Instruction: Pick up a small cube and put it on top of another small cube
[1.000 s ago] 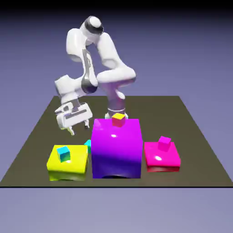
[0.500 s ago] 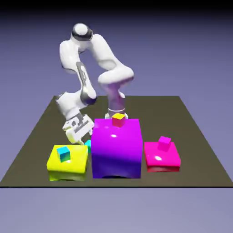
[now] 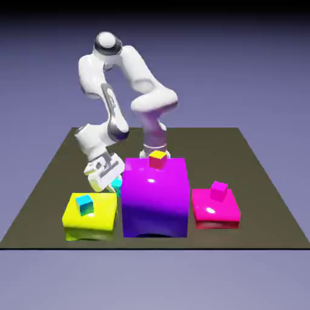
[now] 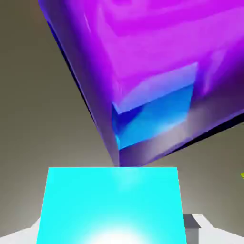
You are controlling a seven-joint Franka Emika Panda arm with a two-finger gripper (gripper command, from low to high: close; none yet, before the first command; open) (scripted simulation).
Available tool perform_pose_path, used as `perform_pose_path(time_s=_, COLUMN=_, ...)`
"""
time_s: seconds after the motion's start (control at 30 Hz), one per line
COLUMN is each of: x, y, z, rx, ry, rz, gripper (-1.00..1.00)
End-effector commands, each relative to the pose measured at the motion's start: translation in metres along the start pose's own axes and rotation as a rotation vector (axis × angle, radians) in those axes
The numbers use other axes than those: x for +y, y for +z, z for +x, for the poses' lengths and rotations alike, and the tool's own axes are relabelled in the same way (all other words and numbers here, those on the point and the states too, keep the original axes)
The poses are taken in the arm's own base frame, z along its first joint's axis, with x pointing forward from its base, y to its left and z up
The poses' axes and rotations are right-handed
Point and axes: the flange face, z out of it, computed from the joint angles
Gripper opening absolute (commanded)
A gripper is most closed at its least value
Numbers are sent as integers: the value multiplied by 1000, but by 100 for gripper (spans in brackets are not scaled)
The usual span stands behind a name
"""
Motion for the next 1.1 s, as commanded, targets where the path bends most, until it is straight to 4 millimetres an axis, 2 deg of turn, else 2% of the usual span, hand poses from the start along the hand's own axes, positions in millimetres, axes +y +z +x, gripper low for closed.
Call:
perform_pose_path(time_s=0.0, x=-1, y=-6, z=0, rx=-1, ry=0, rz=-1, gripper=-100)
perform_pose_path(time_s=0.13, x=1, y=-14, z=14, rx=9, ry=150, rz=78, gripper=-100)
perform_pose_path(time_s=0.3, x=46, y=-44, z=49, rx=-10, ry=245, rz=76, gripper=-100)
perform_pose_path(time_s=0.43, x=74, y=-75, z=93, rx=1, ry=265, rz=47, gripper=-100)
perform_pose_path(time_s=0.53, x=90, y=-101, z=135, rx=17, ry=229, rz=0, gripper=-100)
perform_pose_path(time_s=0.67, x=95, y=-139, z=203, rx=57, ry=155, rz=-61, gripper=-100)
perform_pose_path(time_s=0.7, x=95, y=-142, z=210, rx=62, ry=147, rz=-66, gripper=-100)
perform_pose_path(time_s=0.73, x=95, y=-142, z=210, rx=62, ry=147, rz=-66, gripper=-100)
perform_pose_path(time_s=0.93, x=106, y=-76, z=205, rx=62, ry=147, rz=-66, gripper=-100)
perform_pose_path(time_s=0.97, x=106, y=-76, z=205, rx=62, ry=147, rz=-66, gripper=100)
perform_pose_path(time_s=1.0, x=106, y=-76, z=205, rx=62, ry=147, rz=-66, gripper=100)
perform_pose_path(time_s=1.07, x=103, y=-101, z=207, rx=65, ry=147, rz=-68, gripper=100)
